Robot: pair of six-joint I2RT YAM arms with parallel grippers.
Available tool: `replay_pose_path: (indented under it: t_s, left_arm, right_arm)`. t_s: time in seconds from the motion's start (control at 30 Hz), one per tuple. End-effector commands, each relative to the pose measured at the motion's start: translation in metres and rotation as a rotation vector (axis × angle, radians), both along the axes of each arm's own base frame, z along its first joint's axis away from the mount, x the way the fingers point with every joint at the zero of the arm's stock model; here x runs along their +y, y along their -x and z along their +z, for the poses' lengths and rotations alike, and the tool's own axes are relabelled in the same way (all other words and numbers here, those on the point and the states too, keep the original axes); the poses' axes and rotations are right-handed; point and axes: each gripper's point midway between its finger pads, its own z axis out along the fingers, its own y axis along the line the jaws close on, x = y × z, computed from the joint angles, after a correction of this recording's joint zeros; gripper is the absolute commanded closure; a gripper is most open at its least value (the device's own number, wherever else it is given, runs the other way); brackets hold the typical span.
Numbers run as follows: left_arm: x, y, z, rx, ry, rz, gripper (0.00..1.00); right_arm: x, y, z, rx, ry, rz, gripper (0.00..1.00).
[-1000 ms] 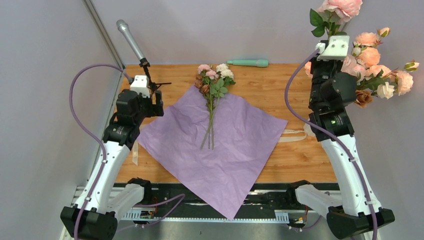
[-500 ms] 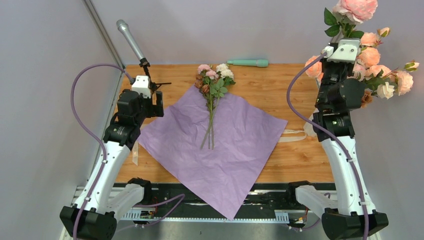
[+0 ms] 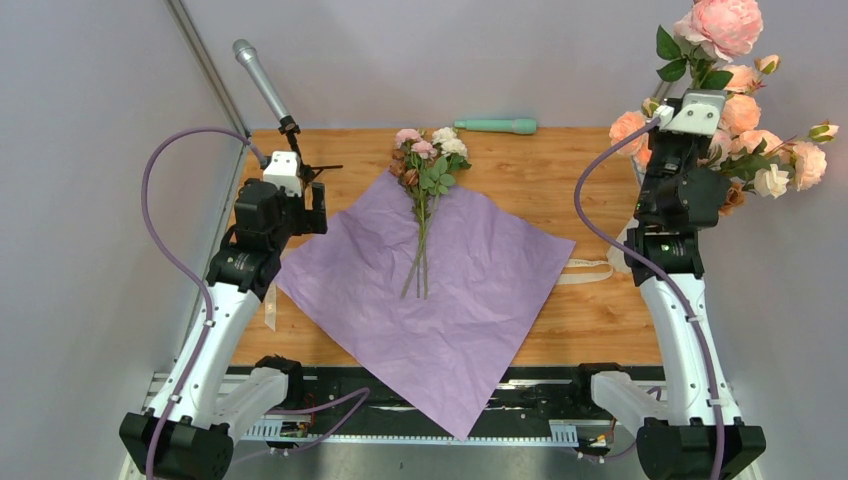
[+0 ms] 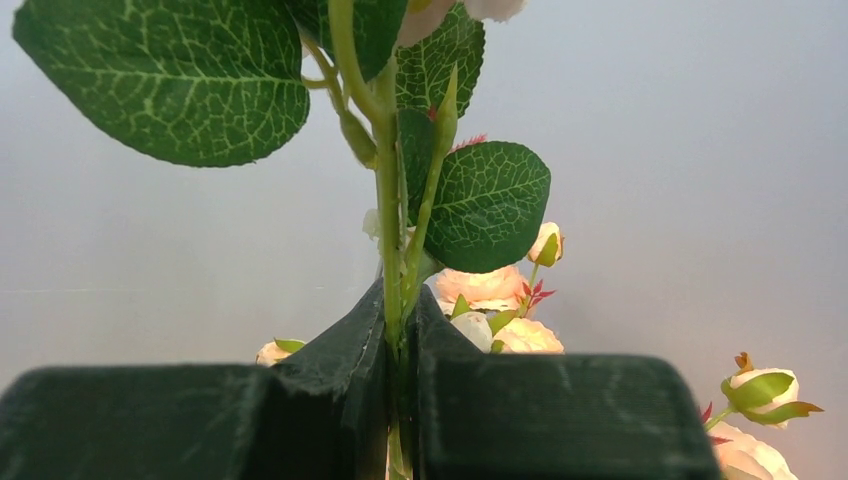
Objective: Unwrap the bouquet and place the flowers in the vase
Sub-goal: Insert the fake flower into the vase.
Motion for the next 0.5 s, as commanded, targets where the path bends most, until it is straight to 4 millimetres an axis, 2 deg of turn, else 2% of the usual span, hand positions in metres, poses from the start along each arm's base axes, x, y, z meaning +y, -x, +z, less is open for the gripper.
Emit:
replay_pose_path:
  t_s: [0.0,0.2,0.47]
  left_arm:
    - [0.001,0.002,0.006,-0.026,-0.017,-0.004,0.01]
    - [0.000,0.003,0.003,-0.020,-0.019,-0.010,0.01]
    - [0.000,0.003,0.003,-0.021,-0.022,-0.013,0.01]
  right_arm:
    - [0.002,0.015,0.023,-0.113,0.003,0.026,1.00]
    - [0.004,0.013,0.021,-0.114,0.022,0.039,1.00]
    - [0.001,0.006,0.003,-0.065,0.043,0.013,1.00]
